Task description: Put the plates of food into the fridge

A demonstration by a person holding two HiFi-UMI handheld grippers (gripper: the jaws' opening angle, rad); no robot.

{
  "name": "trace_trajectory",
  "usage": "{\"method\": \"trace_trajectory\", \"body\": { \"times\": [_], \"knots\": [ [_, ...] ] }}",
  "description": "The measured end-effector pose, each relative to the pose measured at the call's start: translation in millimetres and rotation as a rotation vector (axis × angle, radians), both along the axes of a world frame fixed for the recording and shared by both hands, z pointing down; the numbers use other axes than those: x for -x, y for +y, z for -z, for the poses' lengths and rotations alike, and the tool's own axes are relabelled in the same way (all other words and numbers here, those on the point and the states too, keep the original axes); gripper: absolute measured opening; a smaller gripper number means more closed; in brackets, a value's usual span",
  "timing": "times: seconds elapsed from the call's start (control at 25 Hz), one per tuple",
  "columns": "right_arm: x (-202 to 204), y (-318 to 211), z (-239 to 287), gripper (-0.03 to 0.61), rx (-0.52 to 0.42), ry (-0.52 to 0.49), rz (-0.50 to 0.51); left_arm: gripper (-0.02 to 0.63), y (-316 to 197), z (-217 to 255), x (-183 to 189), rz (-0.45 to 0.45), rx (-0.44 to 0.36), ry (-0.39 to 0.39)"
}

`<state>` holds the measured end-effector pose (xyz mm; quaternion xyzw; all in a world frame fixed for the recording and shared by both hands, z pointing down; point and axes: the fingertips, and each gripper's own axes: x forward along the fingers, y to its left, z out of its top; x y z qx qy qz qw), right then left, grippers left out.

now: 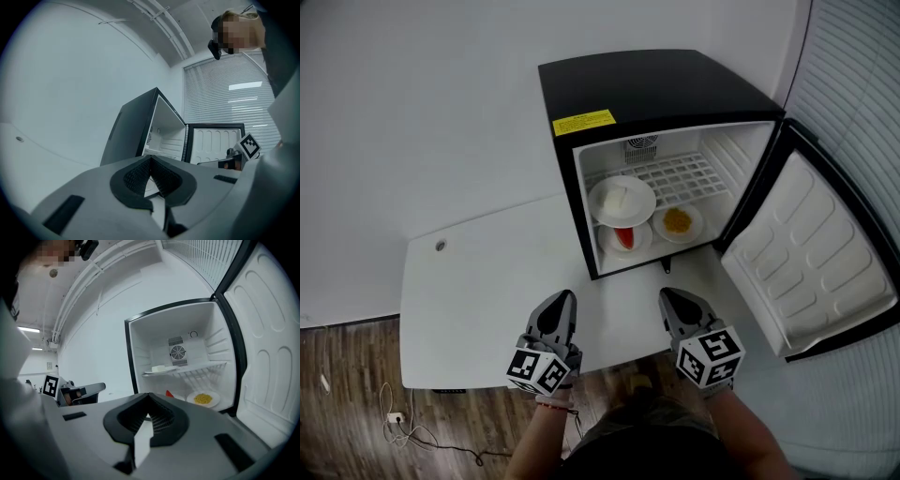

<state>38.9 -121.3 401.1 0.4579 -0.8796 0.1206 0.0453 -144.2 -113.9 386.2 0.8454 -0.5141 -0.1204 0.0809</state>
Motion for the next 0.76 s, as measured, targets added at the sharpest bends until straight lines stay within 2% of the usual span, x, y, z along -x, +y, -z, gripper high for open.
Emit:
{"method": "trace_trajectory", "body": {
  "times": [0.44,0.76],
  "knots": [
    [5,22,3,0.005,-0.100,0.069,0.041,0.006,29,-6,-4,0.008,0.015,-0.002],
    [5,28,6,0.005,-0.119,0.058,0.048,0.006,36,-7,-4,0.016,0.016,-0.005]
  ]
}}
